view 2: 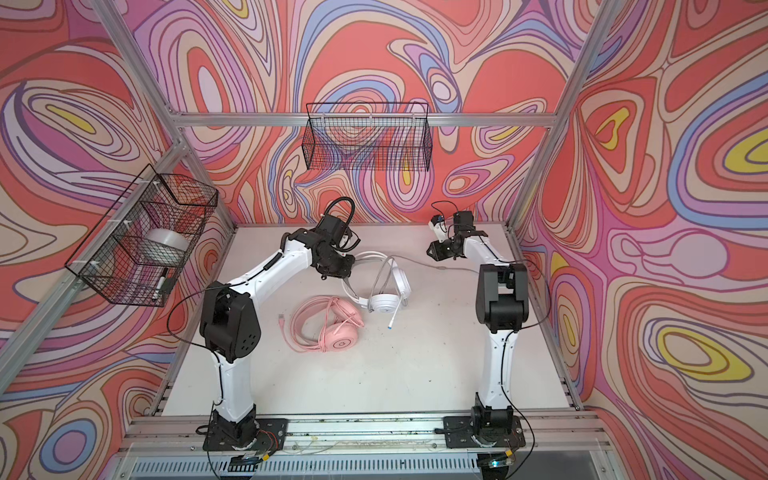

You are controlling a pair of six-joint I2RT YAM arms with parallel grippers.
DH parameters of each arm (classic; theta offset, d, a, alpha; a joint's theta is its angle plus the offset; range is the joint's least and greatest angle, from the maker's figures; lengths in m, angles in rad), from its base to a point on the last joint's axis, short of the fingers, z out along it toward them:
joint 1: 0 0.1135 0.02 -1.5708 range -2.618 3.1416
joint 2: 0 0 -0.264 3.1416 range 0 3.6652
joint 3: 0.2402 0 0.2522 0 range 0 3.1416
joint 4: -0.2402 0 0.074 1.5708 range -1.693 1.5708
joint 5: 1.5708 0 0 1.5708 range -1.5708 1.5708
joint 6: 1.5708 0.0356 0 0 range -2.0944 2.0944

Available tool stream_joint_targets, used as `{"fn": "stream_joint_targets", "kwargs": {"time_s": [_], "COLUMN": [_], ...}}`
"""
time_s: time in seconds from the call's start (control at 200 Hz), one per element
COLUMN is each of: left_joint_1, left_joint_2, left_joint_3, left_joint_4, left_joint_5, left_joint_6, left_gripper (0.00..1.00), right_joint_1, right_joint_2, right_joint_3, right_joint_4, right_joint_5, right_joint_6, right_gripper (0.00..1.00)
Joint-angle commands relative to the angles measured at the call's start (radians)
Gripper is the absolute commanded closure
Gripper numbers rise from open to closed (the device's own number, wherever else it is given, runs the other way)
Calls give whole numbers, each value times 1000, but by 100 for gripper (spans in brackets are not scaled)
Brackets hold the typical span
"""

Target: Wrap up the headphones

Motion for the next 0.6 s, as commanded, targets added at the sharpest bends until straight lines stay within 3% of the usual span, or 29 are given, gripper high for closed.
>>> {"fn": "stream_joint_targets", "kwargs": {"time_s": [0.0,0.1,0.28,0.596], "left_joint_1": [-6,-6,-5,-6], "left_joint_2": [-34,-31,-24,-5], "left_joint_3": [31,30,34,39], "left_joint_4": [-21,-24,-23,-18], "left_joint_5": [40,38,57,71], "left_joint_6": [-4,-6,-21,-50], "left_gripper": [100,100,100,100], "right_joint_1": [-18,-54,-143,-231], "right_joint_2": [-15,-13,-43,-70], "right_joint_3": [21,47,15,-92], "right_joint_4": [-75,-154,-219,-199], "right_joint_5": [220,349,433,463], "right_joint_6": [-31,-25,26,77], "right_gripper": [58,50,43,41]}}
